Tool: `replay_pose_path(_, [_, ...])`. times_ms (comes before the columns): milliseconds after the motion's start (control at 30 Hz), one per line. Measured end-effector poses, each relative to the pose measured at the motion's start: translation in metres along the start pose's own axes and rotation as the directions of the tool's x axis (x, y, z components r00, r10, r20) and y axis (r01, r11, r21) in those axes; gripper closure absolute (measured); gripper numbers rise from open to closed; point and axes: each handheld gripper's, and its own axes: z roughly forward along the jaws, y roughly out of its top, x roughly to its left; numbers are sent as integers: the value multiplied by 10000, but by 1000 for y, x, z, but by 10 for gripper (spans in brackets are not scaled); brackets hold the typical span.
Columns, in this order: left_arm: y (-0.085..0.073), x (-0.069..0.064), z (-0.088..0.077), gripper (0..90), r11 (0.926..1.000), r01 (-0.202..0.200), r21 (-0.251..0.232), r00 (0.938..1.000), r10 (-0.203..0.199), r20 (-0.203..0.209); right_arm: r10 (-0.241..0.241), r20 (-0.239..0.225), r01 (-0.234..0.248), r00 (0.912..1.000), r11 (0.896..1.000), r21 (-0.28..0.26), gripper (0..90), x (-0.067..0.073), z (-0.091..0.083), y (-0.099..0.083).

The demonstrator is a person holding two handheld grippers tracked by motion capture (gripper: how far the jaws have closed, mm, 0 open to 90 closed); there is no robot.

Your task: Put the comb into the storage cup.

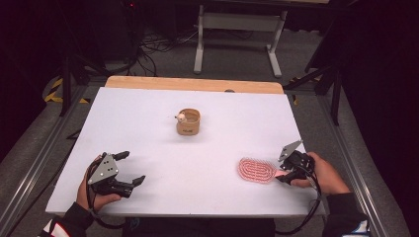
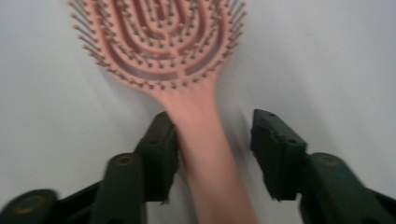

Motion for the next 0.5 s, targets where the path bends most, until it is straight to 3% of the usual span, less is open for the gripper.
replay_pose_path(33, [0, 0, 0, 61, 10000, 30, 15, 10000, -30, 17, -32, -221, 27, 9998, 9997, -223, 617, 1, 0, -1])
replay_pose_path(333, [0, 0, 2, 61, 10000, 31, 89, 10000, -32, 77, -487, -82, 482, 9988, 9976, -497, 676, 5, 0, -3])
replay_pose_path(500, [-1, 0, 3, 61, 9998, 36, 183, 9998, -39, 171, -450, -74, 446, 9990, 9983, -378, 688, 6, 0, -1])
